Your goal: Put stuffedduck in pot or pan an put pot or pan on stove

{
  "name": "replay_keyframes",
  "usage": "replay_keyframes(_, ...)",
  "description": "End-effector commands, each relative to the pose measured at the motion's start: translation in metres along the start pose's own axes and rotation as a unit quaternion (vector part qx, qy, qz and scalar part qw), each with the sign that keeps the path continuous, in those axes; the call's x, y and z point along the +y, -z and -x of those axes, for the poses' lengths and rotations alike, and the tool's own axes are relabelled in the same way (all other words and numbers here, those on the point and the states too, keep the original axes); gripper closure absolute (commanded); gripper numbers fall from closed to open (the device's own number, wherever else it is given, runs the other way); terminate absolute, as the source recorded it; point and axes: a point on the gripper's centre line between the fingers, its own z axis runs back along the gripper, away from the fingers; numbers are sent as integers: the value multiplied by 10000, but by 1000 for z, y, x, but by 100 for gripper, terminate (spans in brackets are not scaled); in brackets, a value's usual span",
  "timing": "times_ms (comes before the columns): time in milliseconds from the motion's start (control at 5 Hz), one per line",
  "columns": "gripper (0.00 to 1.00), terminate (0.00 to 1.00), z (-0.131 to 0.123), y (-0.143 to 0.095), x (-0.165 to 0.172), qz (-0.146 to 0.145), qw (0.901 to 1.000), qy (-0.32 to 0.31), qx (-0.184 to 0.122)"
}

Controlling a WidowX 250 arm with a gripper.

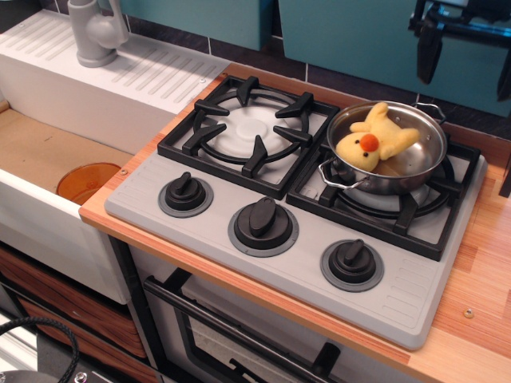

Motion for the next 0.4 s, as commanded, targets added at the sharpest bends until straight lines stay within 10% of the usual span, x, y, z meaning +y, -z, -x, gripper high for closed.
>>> replay_keyframes(0, 0, 0, -14, -25, 18, -64, 9997, 93, -236)
replay_keyframes(200, 0, 0, -16, -26, 33, -121, 9994, 192, -271)
